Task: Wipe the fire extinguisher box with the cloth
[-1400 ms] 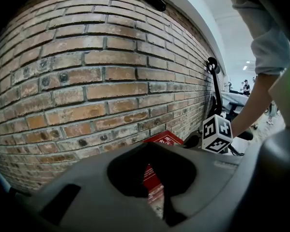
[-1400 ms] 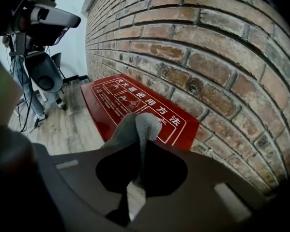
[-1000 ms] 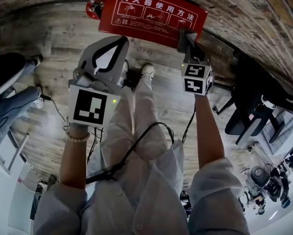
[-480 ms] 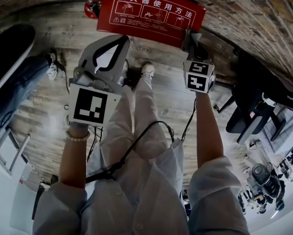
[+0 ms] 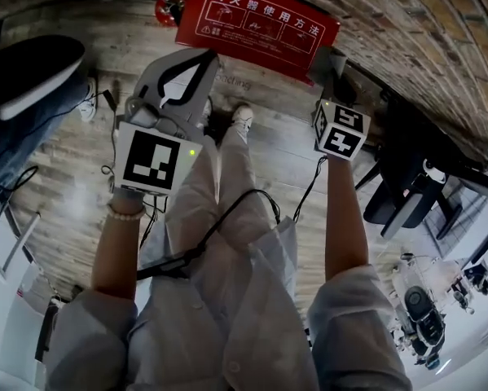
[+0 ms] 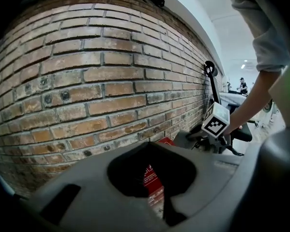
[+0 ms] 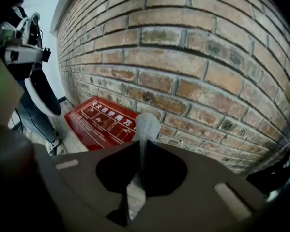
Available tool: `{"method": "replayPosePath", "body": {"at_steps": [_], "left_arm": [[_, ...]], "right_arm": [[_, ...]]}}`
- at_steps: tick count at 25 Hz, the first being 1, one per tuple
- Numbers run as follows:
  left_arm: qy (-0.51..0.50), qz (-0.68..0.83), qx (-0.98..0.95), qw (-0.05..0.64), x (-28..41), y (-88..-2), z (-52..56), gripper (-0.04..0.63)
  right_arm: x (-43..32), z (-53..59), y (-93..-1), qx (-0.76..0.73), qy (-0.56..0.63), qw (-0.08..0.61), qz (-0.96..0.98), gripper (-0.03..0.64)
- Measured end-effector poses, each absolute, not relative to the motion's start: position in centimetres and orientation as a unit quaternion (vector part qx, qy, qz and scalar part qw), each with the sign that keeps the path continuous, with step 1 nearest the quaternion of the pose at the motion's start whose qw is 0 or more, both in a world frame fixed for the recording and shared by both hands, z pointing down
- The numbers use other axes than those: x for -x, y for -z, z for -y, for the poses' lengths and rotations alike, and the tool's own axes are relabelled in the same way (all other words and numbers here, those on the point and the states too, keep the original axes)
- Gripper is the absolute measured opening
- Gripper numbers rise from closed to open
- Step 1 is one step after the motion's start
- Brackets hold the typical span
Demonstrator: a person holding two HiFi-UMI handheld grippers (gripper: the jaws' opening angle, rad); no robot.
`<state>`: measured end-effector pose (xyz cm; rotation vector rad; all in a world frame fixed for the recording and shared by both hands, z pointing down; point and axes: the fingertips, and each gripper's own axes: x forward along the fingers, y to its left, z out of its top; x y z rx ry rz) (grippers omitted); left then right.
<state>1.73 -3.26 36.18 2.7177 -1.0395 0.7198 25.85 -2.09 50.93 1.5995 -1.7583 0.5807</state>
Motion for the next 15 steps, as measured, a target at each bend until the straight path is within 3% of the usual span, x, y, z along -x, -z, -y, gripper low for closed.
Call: {"method": "replayPosePath", "body": {"at_steps": [15], "left_arm": [[-0.22, 0.355, -0.908, 0.01, -0.8, -22.5, 1.4, -0.003]], "right_arm": [[-22.2, 1.0, -31.9, -0.618, -0.14, 0.264, 0.727, 0.028]]}}
